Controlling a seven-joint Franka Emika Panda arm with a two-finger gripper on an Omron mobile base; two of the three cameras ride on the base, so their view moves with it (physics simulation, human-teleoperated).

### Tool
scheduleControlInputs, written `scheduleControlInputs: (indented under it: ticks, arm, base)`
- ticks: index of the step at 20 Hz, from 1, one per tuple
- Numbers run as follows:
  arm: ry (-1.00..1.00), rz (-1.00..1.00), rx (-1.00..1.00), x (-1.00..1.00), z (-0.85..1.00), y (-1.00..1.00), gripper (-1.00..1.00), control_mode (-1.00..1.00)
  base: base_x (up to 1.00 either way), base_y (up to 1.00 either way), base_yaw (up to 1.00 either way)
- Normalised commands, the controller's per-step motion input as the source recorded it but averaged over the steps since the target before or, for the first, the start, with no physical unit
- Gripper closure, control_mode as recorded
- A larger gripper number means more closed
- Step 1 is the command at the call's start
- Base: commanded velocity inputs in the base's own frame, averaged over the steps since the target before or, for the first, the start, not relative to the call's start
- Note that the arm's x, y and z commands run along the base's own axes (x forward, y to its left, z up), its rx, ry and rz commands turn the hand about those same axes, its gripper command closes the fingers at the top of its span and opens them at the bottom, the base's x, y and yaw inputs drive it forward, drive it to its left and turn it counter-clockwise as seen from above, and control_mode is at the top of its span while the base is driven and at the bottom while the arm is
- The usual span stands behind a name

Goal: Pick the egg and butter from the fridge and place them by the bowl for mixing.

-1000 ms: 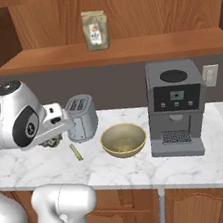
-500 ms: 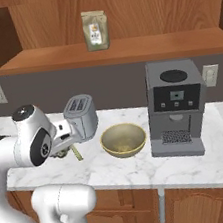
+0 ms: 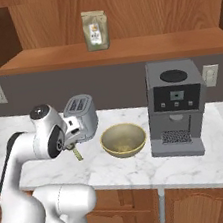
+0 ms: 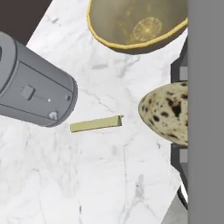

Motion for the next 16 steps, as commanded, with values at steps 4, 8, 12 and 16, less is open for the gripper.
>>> scheduleControlInputs:
  ticks: [4, 8, 12, 16]
  arm:
    - [0.07, 0.03, 0.0, 0.66, -0.48, 0.0, 1.0, -1.0]
    - [0.1, 0.03, 0.0, 0.6, -0.6, -0.01, 1.0, -1.0]
    - [0.09, 0.02, 0.0, 0.49, -0.61, -0.12, 1.0, -1.0]
    - [0.07, 0.05, 0.0, 0.3, -0.54, -0.19, 1.0, -1.0]
  base:
    - [0.0, 0.0, 0.0]
    - [0.0, 0.0, 0.0]
    - [0.0, 0.0, 0.0]
    - [0.0, 0.0, 0.0]
